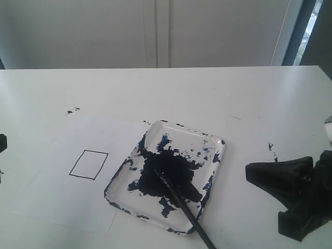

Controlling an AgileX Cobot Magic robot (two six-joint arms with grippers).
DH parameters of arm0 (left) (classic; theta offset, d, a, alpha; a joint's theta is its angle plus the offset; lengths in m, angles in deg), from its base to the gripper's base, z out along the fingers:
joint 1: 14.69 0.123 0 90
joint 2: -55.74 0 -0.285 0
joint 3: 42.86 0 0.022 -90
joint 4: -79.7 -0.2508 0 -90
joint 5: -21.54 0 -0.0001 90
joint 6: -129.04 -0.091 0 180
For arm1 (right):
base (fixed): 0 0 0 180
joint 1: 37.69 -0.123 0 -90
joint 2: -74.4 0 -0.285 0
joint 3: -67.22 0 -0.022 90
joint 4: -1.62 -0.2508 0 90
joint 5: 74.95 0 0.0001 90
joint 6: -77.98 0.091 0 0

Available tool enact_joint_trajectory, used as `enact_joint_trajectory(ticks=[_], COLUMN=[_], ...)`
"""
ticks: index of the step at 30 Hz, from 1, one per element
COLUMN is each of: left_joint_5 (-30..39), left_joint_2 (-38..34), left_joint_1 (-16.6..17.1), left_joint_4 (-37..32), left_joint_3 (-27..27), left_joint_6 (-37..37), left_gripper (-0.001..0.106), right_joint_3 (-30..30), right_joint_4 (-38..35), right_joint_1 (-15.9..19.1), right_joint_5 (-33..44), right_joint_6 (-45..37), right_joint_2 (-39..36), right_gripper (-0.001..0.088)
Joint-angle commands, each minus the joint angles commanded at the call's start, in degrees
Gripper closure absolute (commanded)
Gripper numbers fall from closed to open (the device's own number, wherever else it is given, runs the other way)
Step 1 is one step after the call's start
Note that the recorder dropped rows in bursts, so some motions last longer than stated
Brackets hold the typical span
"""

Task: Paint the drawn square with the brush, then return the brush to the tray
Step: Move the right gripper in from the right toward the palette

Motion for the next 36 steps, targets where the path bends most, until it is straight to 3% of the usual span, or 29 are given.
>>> enact_joint_trajectory(ticks=[9, 16, 25, 36], left_joint_5=[-0.39, -0.39, -0.39, -0.39], left_joint_2=[0.0, 0.0, 0.0, 0.0], left_joint_1=[0.0, 0.0, 0.0, 0.0], left_joint_4=[0.0, 0.0, 0.0, 0.0], left_joint_3=[0.0, 0.0, 0.0, 0.0], left_joint_6=[0.0, 0.0, 0.0, 0.0], left_gripper=[0.105, 0.105, 0.105, 0.105], right_joint_3=[2.14, 6.48, 7.37, 8.12], right_joint_4=[0.0, 0.0, 0.0, 0.0], right_joint_1=[0.0, 0.0, 0.0, 0.0], right_joint_5=[-0.13, -8.43, -3.4, -3.51], right_joint_6=[0.0, 0.1, 2.2, 6.49], right_joint_2=[-1.05, -4.31, -4.35, -4.35], right_gripper=[0.0868, 0.0868, 0.0868, 0.0868])
